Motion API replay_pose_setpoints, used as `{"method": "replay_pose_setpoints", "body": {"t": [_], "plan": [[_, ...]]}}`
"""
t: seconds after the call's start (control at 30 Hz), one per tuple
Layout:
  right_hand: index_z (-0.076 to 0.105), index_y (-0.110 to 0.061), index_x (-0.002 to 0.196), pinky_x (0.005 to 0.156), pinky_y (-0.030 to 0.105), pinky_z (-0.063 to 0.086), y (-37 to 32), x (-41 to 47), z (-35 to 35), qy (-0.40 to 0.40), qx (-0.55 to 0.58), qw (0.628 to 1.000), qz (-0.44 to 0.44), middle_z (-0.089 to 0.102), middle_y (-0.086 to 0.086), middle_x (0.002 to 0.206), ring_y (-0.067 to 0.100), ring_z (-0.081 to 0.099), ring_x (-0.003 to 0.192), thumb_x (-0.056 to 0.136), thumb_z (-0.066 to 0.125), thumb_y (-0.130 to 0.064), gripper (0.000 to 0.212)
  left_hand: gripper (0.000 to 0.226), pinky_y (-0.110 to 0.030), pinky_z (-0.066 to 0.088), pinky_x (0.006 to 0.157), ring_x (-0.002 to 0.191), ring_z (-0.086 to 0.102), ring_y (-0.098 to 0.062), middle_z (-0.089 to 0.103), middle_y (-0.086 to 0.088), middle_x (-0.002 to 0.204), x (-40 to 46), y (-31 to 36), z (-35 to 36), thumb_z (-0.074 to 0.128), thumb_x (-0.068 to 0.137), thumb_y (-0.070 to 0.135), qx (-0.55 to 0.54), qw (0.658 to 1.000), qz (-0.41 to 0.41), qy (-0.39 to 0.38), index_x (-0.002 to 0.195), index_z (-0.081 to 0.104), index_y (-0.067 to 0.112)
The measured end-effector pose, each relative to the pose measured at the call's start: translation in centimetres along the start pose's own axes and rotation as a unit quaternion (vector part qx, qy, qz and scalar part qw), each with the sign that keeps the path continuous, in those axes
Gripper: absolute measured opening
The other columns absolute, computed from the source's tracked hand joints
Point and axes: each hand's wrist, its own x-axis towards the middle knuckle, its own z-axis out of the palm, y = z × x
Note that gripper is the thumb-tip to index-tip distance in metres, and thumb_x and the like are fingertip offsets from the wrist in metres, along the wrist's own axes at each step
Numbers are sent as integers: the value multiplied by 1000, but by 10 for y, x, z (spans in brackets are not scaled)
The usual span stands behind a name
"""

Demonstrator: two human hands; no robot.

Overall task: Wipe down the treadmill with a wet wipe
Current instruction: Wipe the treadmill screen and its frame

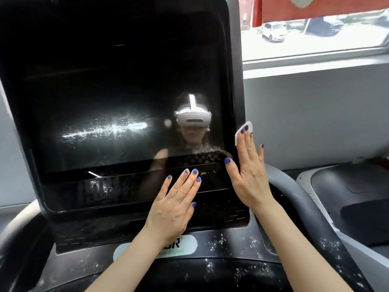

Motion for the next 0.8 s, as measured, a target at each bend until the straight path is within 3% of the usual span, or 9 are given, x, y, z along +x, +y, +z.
{"method": "replay_pose_setpoints", "body": {"t": [0.13,0.3,0.5,0.8], "plan": [[1,-27,161,125,39,-11,4,-5,0,-2,-52,998,-40,-8,-13,168,8,-3,155,103,30,-48,67,58,-46,8,127,155,15,-21,22,-7,167,0,-1,-2,39,102,29,-1,1000,5,-1,157,30,10],[-3,-29,158,124,40,-8,-3,31,-11,6,26,1000,17,-4,-11,168,0,-3,153,101,24,-53,67,56,-48,17,124,154,20,-22,28,-8,165,8,-2,-14,40,102,28,-26,999,15,14,154,36,8],[14,-19,161,126,38,-5,-4,23,-6,23,-67,993,-98,-5,-15,168,16,2,156,104,37,-43,66,57,-47,12,126,155,16,-22,23,-8,166,57,-21,-39,41,103,27,-41,998,30,45,156,32,8],[2,-30,157,124,28,-9,-23,69,-20,35,36,999,-14,-2,-9,168,1,-4,153,100,26,-51,66,57,-49,12,127,155,15,-25,21,-10,167,178,-59,-80,38,105,27,5,991,92,101,157,29,6]]}}
